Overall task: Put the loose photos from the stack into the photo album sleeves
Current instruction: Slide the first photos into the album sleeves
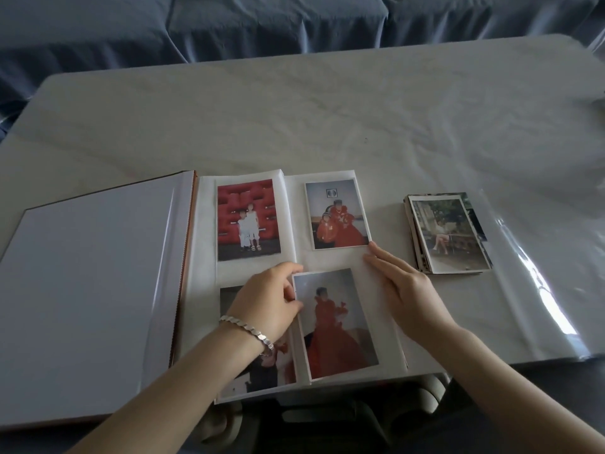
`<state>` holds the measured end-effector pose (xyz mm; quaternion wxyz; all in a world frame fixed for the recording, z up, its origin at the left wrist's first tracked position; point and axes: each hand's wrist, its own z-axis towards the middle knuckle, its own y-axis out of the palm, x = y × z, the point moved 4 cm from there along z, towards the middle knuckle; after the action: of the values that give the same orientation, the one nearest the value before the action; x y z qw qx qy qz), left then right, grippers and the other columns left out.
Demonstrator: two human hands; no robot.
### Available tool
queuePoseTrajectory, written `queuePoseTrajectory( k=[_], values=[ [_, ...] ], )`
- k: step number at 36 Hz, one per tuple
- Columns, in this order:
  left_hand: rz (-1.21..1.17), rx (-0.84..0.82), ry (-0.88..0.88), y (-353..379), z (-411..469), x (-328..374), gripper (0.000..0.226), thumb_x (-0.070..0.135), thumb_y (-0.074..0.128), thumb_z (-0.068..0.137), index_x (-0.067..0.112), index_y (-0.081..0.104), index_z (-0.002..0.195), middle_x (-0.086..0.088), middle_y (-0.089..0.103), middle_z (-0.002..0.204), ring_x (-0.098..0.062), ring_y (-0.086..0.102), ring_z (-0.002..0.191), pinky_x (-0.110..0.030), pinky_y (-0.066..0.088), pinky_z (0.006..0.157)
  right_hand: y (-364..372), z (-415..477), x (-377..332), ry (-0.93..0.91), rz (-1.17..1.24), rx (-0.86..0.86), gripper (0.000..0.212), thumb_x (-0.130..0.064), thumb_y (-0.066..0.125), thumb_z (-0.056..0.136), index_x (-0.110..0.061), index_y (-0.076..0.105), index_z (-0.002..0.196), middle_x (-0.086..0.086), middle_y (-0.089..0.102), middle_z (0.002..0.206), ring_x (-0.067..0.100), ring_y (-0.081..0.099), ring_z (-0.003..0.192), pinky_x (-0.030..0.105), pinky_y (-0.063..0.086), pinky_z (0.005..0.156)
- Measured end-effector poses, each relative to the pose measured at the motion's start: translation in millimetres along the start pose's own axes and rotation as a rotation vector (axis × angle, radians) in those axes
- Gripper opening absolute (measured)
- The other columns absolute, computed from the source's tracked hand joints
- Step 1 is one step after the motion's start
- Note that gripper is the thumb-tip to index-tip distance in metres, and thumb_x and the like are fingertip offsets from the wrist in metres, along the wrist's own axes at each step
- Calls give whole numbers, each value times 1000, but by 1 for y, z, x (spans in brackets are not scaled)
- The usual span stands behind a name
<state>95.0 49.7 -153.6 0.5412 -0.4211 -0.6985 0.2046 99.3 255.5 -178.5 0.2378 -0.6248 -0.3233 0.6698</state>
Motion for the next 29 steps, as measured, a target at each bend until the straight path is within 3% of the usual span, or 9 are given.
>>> queuePoseTrajectory(
  k=[4, 7, 11, 16, 23, 26, 29],
  values=[
    [-35, -3, -6, 5, 5, 8, 45, 11, 67, 84, 22, 54, 125, 17, 56, 74, 0, 55, 70, -5, 40, 64, -7, 4, 2, -25, -13, -44, 35, 0, 46, 94, -11, 59, 125, -15, 40, 134, 8, 46, 124, -2, 24, 97],
    [-39, 0, -5, 8, 10, 14, 40, 10, 65, 84, 19, 58, 122, 16, 56, 73, 2, 52, 66, -1, 36, 61, -7, 5, 2, -26, -24, -70, 35, -3, 46, 95, -13, 59, 126, -17, 39, 134, 10, 47, 125, 7, 28, 100],
    [-135, 20, -77, 8, 14, 11, 36, 9, 69, 81, 20, 60, 114, 13, 63, 70, 3, 57, 64, -2, 38, 52, -7, 4, 2, -23, -31, -72, 36, -1, 46, 94, -13, 58, 126, -17, 38, 134, 11, 47, 125, 1, 25, 97],
    [-284, 14, -153, 12, 12, 8, 38, 6, 74, 77, 21, 57, 107, 3, 69, 74, -3, 64, 61, -3, 42, 46, -6, 4, 2, -24, -26, -71, 35, -1, 46, 94, -12, 58, 126, -16, 38, 134, 12, 48, 125, 6, 28, 99],
    [-194, 32, -63, 16, 6, 18, 30, 11, 68, 83, 21, 58, 109, 16, 61, 66, 5, 58, 62, 1, 41, 53, -7, 5, 3, -20, -23, -101, 37, -2, 43, 95, -13, 56, 129, -17, 36, 135, 12, 45, 128, 14, 29, 104],
    [-177, -21, -76, 14, 5, 16, 27, 14, 65, 85, 23, 57, 109, 9, 68, 70, -1, 65, 63, -11, 51, 62, -8, 5, 3, -21, -21, -112, 39, -1, 43, 95, -14, 55, 129, -18, 36, 135, 12, 44, 129, 14, 28, 104],
    [-99, 0, -83, 10, 2, 15, 22, 24, 60, 89, 25, 54, 110, 6, 69, 72, -5, 64, 61, -15, 50, 57, -8, 5, 4, -26, -20, -116, 40, 2, 43, 94, -14, 55, 129, -17, 36, 135, 11, 43, 129, 12, 26, 104]
  ],
)
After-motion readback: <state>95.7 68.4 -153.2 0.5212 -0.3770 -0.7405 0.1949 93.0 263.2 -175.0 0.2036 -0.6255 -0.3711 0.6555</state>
